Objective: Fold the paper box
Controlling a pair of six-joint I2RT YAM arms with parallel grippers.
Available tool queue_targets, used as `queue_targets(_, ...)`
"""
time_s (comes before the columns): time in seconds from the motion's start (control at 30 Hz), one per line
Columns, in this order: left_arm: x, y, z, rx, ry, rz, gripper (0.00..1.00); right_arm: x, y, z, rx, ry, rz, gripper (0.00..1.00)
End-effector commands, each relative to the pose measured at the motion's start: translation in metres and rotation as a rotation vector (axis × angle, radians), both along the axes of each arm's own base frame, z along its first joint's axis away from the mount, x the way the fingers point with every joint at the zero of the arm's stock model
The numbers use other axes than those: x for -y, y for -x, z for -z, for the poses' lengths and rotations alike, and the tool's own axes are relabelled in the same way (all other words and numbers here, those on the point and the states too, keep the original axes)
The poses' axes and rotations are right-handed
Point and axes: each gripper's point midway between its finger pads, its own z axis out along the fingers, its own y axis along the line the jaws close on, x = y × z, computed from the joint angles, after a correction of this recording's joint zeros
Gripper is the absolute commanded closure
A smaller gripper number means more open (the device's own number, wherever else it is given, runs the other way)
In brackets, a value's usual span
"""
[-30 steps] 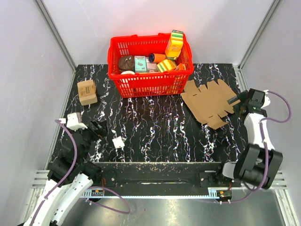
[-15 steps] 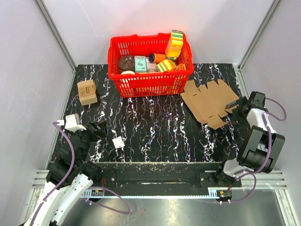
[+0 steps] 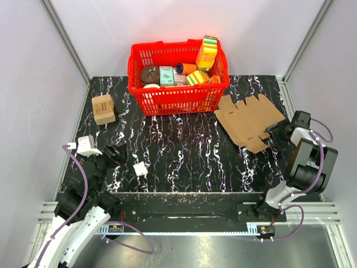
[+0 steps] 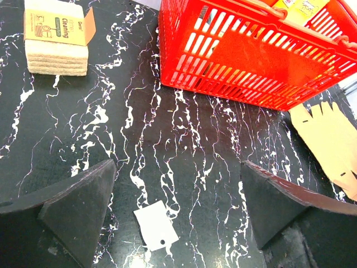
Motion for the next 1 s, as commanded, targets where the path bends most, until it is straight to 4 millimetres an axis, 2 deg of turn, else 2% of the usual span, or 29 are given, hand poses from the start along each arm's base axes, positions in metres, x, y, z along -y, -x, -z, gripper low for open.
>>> queue_targets(0.0, 0.003, 0.0, -0.013, 0.047, 0.016, 0.02, 0.01, -0.002, -0.009, 0.007, 0.032, -0.017, -0.025, 0.3)
queue_targets(0.7, 0.007, 0.0, -0.012, 0.048, 0.017, 0.038, 0.01, 0.004, -0.024, 0.038, 0.026, -0.047, 0.018, 0.41)
queue_targets(0.97, 0.007, 0.0, -0.013, 0.048, 0.017, 0.042, 0.01, 0.003, -0.033, 0.041, 0.058, -0.065, 0.011, 0.48)
